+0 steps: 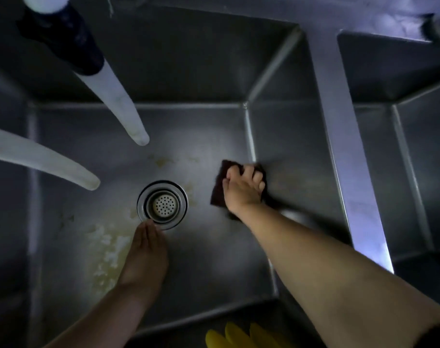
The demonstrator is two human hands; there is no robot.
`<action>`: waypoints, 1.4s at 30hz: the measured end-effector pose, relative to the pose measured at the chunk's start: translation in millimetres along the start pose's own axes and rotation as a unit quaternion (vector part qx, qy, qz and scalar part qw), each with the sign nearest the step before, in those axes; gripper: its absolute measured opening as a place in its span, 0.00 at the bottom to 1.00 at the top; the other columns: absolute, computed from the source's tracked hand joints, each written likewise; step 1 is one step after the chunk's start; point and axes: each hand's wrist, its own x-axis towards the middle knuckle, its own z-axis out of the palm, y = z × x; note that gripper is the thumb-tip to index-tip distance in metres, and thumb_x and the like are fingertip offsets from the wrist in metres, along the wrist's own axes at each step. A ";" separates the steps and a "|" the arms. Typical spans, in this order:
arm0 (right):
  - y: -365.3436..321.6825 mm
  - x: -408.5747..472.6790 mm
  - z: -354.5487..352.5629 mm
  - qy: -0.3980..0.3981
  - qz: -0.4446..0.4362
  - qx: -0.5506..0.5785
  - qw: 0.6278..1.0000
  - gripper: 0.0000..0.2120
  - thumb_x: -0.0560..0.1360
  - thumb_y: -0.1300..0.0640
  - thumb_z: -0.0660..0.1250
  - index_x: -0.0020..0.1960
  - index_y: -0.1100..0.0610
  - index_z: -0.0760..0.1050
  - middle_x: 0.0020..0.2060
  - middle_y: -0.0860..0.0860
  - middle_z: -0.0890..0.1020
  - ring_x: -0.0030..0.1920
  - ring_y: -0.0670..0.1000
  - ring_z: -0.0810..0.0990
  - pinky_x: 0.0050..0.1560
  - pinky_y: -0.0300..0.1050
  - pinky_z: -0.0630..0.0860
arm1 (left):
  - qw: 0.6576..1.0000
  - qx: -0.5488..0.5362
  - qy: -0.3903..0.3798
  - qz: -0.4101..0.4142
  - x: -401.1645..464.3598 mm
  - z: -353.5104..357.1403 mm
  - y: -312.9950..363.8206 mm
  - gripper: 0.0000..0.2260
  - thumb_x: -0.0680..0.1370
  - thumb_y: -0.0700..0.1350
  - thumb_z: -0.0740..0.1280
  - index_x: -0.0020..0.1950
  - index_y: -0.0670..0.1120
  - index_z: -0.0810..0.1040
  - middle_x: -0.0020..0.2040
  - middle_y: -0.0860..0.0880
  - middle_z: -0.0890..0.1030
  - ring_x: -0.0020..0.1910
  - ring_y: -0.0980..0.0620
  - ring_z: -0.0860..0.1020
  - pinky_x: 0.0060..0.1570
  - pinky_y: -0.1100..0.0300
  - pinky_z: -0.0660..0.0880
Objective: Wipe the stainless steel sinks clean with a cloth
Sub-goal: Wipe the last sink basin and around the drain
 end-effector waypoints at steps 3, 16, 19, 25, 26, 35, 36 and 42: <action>-21.6 60.6 -12.6 0.048 -0.003 0.021 0.999 0.12 0.78 0.46 0.56 0.58 0.49 0.69 0.63 0.56 0.64 0.60 0.59 0.61 0.58 0.53 0.60 | 1.000 0.008 -0.004 0.006 1.8 -6.2 1.4 0.35 0.79 0.43 0.57 0.68 0.25 0.34 0.70 0.23 0.44 0.71 0.25 0.45 0.71 0.38 0.38; -44.0 131.7 -15.3 0.167 -0.103 -0.002 0.981 0.18 0.78 0.47 0.56 0.67 0.46 0.65 0.68 0.55 0.65 0.65 0.60 0.62 0.63 0.56 0.58 | 1.000 0.008 -0.009 0.012 3.5 0.1 -1.2 0.39 0.78 0.45 0.58 0.63 0.26 0.30 0.70 0.23 0.41 0.70 0.24 0.41 0.65 0.37 0.31; -46.3 96.0 -5.1 0.143 -0.145 -0.007 0.979 0.20 0.77 0.47 0.55 0.69 0.45 0.66 0.70 0.54 0.66 0.70 0.60 0.60 0.65 0.58 0.55 | 1.000 -0.001 0.000 0.001 2.4 -0.8 -1.3 0.37 0.77 0.43 0.58 0.62 0.26 0.30 0.70 0.23 0.41 0.70 0.24 0.42 0.66 0.37 0.32; -30.7 -45.8 46.4 0.077 -0.263 -0.017 0.961 0.19 0.74 0.44 0.55 0.65 0.42 0.69 0.65 0.51 0.72 0.69 0.59 0.65 0.64 0.61 0.65 | 1.000 -0.026 -0.003 -0.012 -0.7 -7.5 -0.3 0.25 0.77 0.37 0.41 0.69 0.26 0.36 0.72 0.25 0.42 0.72 0.27 0.43 0.69 0.40 0.35; -23.7 -62.7 53.0 0.064 -0.283 -0.035 0.956 0.21 0.74 0.43 0.55 0.66 0.41 0.67 0.66 0.51 0.71 0.69 0.59 0.64 0.64 0.62 0.65 | 0.999 -0.033 0.011 -0.010 -0.9 -7.9 0.1 0.25 0.76 0.37 0.39 0.71 0.27 0.39 0.72 0.25 0.43 0.72 0.27 0.44 0.70 0.40 0.37; -44.5 44.8 9.4 0.077 -0.303 -0.080 0.946 0.27 0.76 0.39 0.48 0.74 0.43 0.58 0.73 0.53 0.64 0.75 0.59 0.53 0.73 0.59 0.49 | 0.999 -0.030 0.040 0.009 -0.2 -5.5 -3.8 0.32 0.77 0.40 0.54 0.66 0.24 0.36 0.70 0.22 0.44 0.70 0.24 0.45 0.69 0.38 0.37; -52.6 70.1 -0.8 0.082 -0.293 -0.085 0.949 0.27 0.77 0.39 0.47 0.75 0.43 0.56 0.74 0.53 0.61 0.76 0.58 0.51 0.74 0.57 0.45 | 0.996 -0.038 0.081 0.011 1.0 -4.0 -4.1 0.30 0.75 0.39 0.53 0.68 0.22 0.44 0.69 0.21 0.49 0.69 0.23 0.51 0.70 0.38 0.43; -78.1 114.7 -10.6 0.112 -0.272 -0.092 0.951 0.27 0.78 0.41 0.47 0.76 0.44 0.53 0.75 0.54 0.58 0.76 0.57 0.49 0.74 0.56 0.43 | 0.999 -0.034 0.015 -0.002 3.7 0.7 -4.9 0.39 0.76 0.43 0.59 0.65 0.26 0.30 0.69 0.23 0.36 0.70 0.25 0.38 0.60 0.40 0.25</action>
